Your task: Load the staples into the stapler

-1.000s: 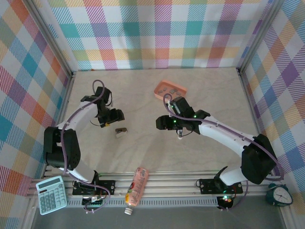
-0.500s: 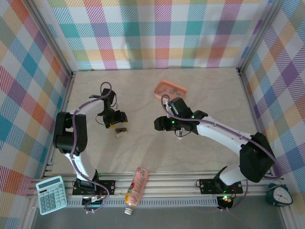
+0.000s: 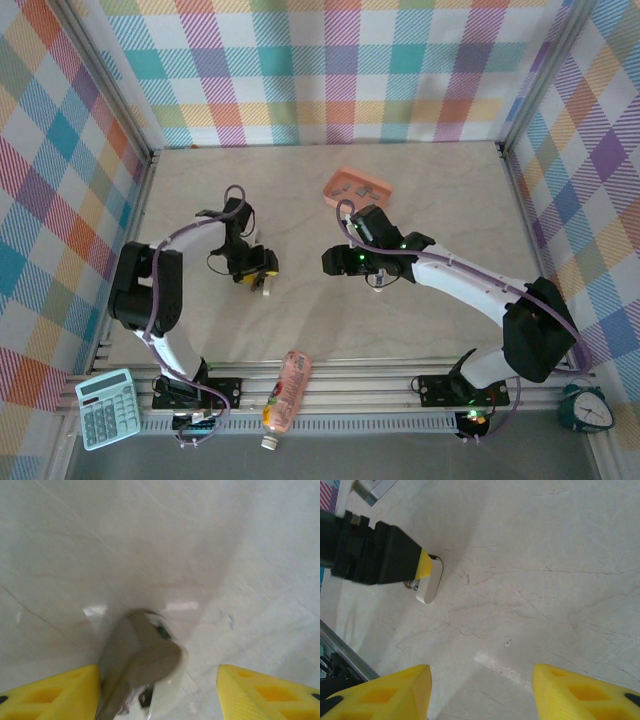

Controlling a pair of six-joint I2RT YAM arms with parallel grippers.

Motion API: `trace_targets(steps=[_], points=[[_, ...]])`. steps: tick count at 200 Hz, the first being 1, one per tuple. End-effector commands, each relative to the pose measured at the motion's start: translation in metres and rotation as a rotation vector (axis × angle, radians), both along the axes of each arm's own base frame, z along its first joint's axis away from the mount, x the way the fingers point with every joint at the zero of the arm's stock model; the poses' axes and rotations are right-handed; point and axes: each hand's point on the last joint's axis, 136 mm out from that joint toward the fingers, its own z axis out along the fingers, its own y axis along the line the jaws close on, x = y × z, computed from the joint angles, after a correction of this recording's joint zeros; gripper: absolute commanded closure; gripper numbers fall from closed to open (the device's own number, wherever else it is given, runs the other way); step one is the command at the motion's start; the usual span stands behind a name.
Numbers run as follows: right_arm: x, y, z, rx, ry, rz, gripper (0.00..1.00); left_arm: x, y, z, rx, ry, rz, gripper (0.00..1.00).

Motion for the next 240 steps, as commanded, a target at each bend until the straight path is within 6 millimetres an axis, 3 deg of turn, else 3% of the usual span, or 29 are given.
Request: trace_targets(steps=[1,56,84,149,240], points=[[0.001,0.009,0.007,0.027,-0.01,0.01,0.45,-0.018,-0.004,0.017,0.007,-0.011,-0.028,0.38],[-0.002,0.011,0.007,-0.008,-0.015,0.026,0.45,-0.023,0.015,0.02,0.151,-0.045,-0.049,0.38],[-0.004,0.014,0.004,-0.021,-0.009,0.034,0.45,-0.035,0.02,0.019,0.191,-0.017,-0.057,0.44],[-0.004,0.019,0.001,-0.022,-0.008,0.049,0.45,-0.046,0.011,0.002,0.199,0.026,-0.061,0.52],[-0.007,0.016,-0.001,-0.03,-0.009,0.052,0.45,-0.045,0.012,-0.013,0.238,0.035,-0.071,0.67]])
